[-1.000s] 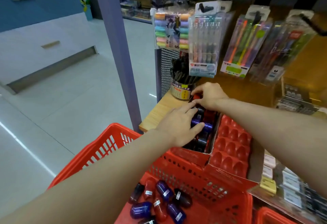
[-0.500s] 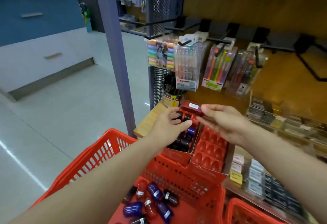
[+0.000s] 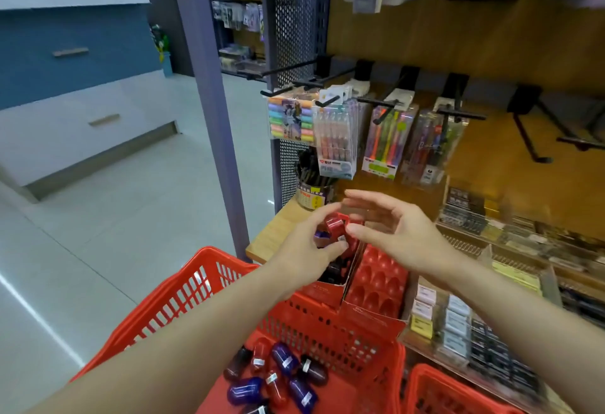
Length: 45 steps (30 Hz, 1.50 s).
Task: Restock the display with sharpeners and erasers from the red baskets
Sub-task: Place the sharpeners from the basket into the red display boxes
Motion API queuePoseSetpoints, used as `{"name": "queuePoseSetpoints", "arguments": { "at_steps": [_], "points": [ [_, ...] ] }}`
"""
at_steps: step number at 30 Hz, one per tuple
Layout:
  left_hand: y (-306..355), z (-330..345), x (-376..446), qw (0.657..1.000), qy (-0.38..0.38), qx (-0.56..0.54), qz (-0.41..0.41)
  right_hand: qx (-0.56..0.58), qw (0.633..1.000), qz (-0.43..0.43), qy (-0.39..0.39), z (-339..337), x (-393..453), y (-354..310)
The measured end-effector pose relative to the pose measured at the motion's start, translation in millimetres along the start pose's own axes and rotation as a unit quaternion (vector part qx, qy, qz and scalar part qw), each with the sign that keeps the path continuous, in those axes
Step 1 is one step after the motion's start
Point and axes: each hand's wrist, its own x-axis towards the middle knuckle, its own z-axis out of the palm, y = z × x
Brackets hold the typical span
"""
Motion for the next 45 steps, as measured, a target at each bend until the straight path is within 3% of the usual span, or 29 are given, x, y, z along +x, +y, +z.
{"name": "queuePoseSetpoints", "arguments": {
  "at_steps": [6, 9, 11, 14, 22, 28, 35, 41, 45],
  "points": [
    [-10.4, 5.7, 20.9, 1.000, -0.018, 0.015, -0.014, -0.161, 0.986, -0.017, -0.042, -9.8, 19.3, 15.1],
    [-16.5, 2.2, 32.4, 0.998, 0.014, 0.067, 0.002, -0.213, 0.976, 0.007, 0.050, -18.9, 34.1, 31.1],
    [-21.1, -3.6, 41.4, 0.980, 0.030, 0.193, 0.037, -0.247, 0.960, 0.050, 0.124, -24.6, 48.4, 43.4],
    [-32.0, -9.1, 53.7, 0.944, -0.015, 0.324, 0.054, -0.214, 0.955, 0.111, 0.175, -23.4, 72.7, 61.3],
    [-75.1, -17.8, 63.6, 0.921, -0.078, 0.379, 0.048, -0.204, 0.948, 0.123, 0.209, -3.1, 107.1, 90.1],
    [-82.2, -18.5, 62.8, 0.923, -0.078, 0.371, 0.063, -0.290, 0.937, 0.117, 0.157, 8.8, 122.3, 99.6],
    [-84.5, -18.6, 63.2, 0.929, -0.074, 0.356, 0.071, -0.322, 0.929, 0.113, 0.147, 28.7, 140.9, 107.7],
    [-83.1, -22.2, 64.6, 0.927, -0.087, 0.358, 0.062, -0.381, 0.917, 0.103, 0.056, 29.4, 140.8, 101.4],
    [-77.9, -20.0, 63.1, 0.926, -0.091, 0.362, 0.052, -0.441, 0.889, 0.105, -0.069, 24.9, 131.7, 86.4]
  ]
}}
